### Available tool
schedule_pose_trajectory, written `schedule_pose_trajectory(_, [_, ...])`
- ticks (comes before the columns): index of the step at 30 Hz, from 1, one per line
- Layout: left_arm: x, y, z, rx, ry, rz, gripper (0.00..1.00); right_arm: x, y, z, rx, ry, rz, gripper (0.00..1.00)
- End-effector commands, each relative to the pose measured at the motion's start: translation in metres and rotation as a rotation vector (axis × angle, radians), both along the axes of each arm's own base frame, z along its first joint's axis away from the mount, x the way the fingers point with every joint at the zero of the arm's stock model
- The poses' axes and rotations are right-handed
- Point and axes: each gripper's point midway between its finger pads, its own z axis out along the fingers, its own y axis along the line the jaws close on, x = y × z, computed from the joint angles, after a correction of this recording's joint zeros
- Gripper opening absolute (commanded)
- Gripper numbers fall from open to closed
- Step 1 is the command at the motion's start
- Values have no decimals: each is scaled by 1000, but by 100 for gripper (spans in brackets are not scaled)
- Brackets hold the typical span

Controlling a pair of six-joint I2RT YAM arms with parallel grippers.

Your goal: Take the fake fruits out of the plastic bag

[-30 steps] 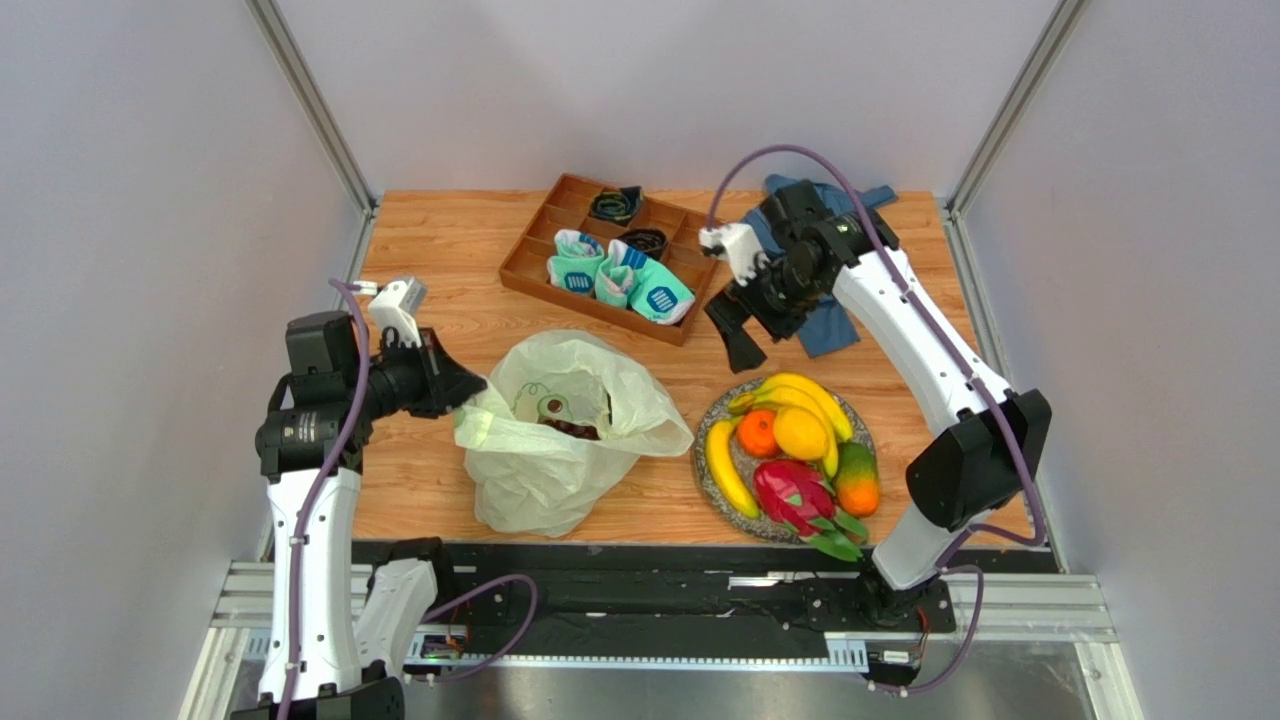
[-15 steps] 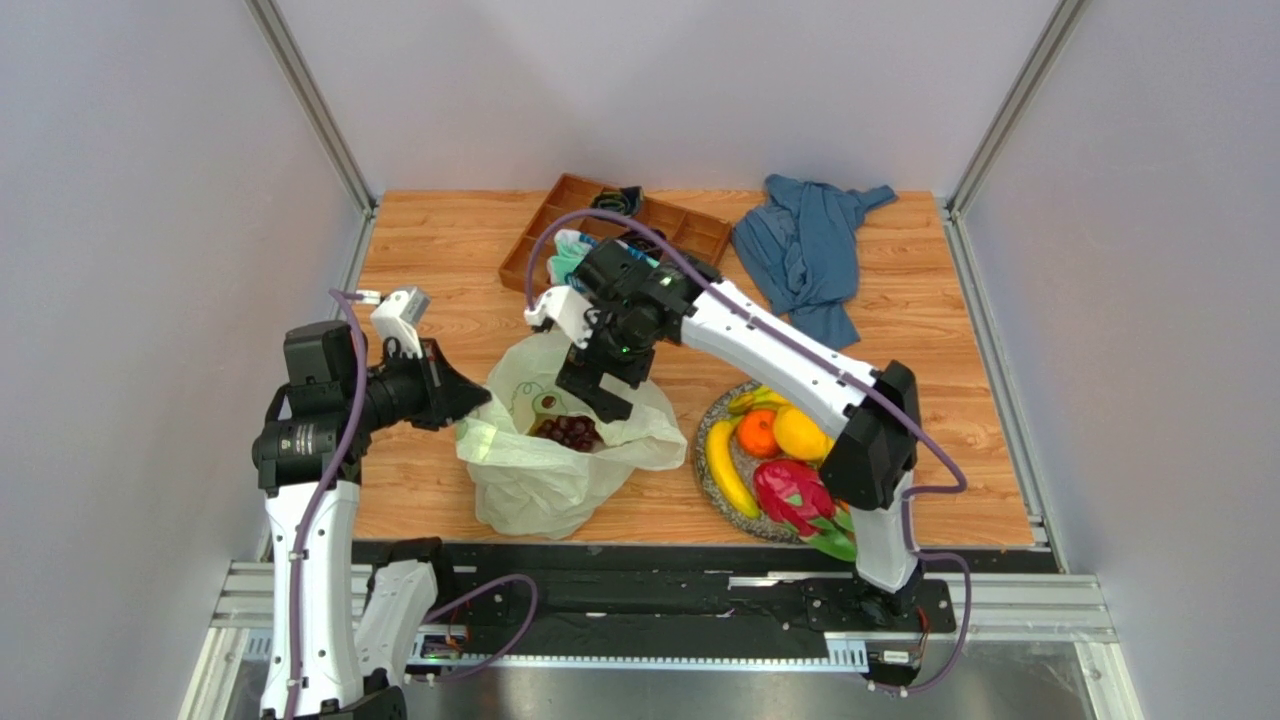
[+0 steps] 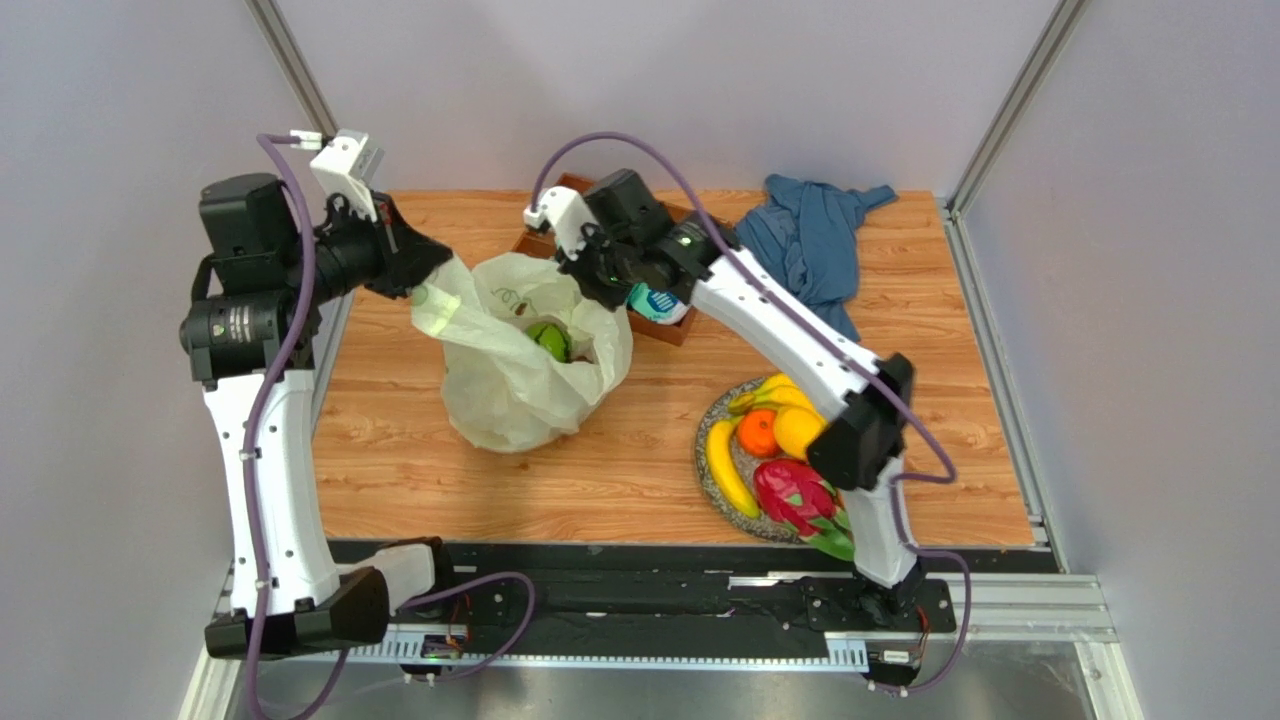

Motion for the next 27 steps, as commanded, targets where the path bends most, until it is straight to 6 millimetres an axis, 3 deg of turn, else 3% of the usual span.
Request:
schedule_pose_trajectory(1, [-42,-17,37,34,-147,-122,0,-45,-13,108,263,-180,97,0])
schedule_pose_trajectory(2, [-54,-21,19,27,-102,-141,0,-56,-20,78,216,-129,113,0])
schedule_pose_trajectory(4, [-78,-27,-16,7,14,-187,0,-76,-37,56,173,-87,128,0])
schedule_pose_trajectory(5, [-92,-31,-47,-17,103,-200,0,-88,-51,12,87,4,122,0])
schedule_pose_trajectory(8, [-128,-40,-111,-94,337,-226,0,-115,-76,-42,-19,161,89,1])
schedule_pose_trajectory(9, [-134,-42,-121,-134,403,-214,0,-124,-90,-70,-71,207,57,10])
schedule_pose_trajectory(10, [-141,-45,-144,-164,489,-213,0,-126,-95,-81,-83,219,41,25])
schedule_pose_trajectory(11, [-144,-46,-150,-181,520,-193,0,-130,-98,-85,-88,227,46,53])
schedule_pose_trajectory(14, [-137,-40,-159,-157,498,-135,0,-132,-91,-68,-51,224,73,86])
schedule_pose_trajectory(15, [-130,-36,-158,-146,476,-104,0,-126,-80,-42,1,186,95,95])
schedule_pose_trajectory(16, [-126,-35,-157,-144,468,-96,0,-128,-74,-32,26,193,122,99])
schedule_pose_trajectory(18, [-118,-34,-153,-156,460,-86,0,-125,-57,4,117,160,153,100])
schedule_pose_trajectory(22, [-102,-34,-142,-182,445,-75,0,-145,-22,44,256,182,276,98])
schedule_pose_trajectory(25, [-92,-33,-136,-189,444,-62,0,-165,3,40,270,231,381,85])
schedule_pose_trajectory(27, [-87,-32,-131,-203,448,-50,0,-167,17,17,232,299,369,78])
